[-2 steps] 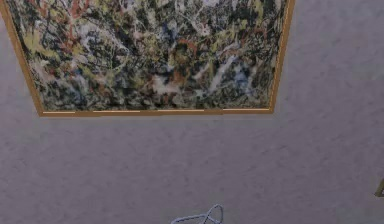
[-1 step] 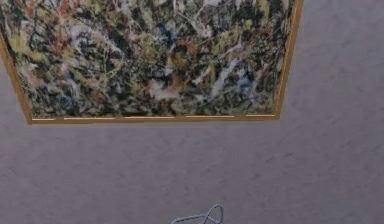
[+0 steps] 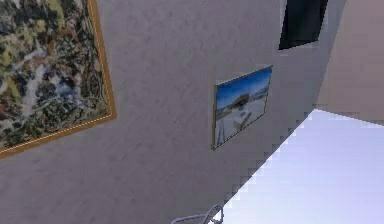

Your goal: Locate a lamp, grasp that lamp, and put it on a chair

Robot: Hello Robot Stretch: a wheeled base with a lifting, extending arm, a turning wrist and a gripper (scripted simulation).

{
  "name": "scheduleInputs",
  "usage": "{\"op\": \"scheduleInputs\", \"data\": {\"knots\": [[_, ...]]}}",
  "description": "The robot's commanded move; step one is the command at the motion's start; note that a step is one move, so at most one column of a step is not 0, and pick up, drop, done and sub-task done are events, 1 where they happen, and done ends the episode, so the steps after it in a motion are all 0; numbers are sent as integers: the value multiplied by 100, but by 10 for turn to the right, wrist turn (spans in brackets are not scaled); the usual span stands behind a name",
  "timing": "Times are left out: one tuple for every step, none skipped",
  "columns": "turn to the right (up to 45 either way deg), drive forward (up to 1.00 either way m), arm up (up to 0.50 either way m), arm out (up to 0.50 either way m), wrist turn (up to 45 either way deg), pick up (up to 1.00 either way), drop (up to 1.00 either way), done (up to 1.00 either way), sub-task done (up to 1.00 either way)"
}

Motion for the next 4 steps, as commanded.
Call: {"op": "scheduleInputs", "data": {"knots": [[90,0,0,0,0,0,0,0,0],[0,15,0,0,0,0,0,0,0],[450,0,0,0,0,0,0,0,0],[210,0,0,0,0,0,0,0,0]]}}
